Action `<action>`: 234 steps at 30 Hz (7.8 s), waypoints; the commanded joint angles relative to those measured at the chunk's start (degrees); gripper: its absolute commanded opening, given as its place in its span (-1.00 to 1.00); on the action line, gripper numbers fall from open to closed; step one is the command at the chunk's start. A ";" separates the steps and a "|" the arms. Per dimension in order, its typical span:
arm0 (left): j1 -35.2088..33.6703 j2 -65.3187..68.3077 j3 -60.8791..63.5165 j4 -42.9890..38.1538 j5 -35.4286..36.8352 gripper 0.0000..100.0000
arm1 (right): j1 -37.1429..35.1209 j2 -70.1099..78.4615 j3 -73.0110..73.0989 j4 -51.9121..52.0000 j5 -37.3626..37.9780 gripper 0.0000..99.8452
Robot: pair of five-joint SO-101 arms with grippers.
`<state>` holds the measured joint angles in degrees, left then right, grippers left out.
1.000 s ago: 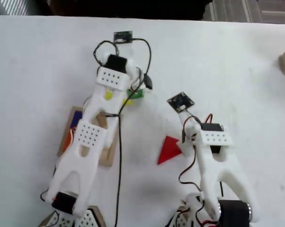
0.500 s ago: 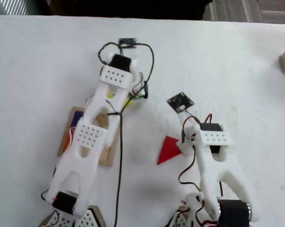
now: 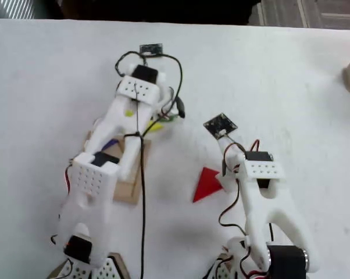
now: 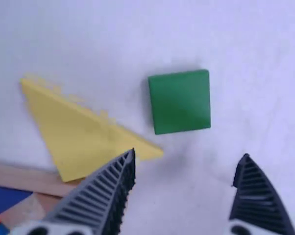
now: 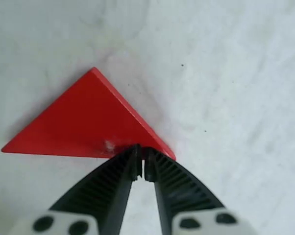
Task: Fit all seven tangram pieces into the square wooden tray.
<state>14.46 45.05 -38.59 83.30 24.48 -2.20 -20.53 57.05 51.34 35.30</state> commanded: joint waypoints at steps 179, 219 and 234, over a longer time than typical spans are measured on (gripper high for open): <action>-13.41 -44.44 56.97 -10.20 -16.09 -0.95 | -1.01 -1.36 -0.09 0.22 0.62 -0.97; -19.21 -47.69 61.63 -5.71 -14.42 -0.96 | -1.01 -1.36 0.09 0.57 0.35 -0.97; -12.26 -75.38 82.37 -15.74 -14.42 -0.95 | -0.84 -1.36 0.09 0.57 0.35 -0.97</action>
<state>-1.80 -20.26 37.45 74.33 10.42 -2.46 -20.97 57.05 52.40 35.30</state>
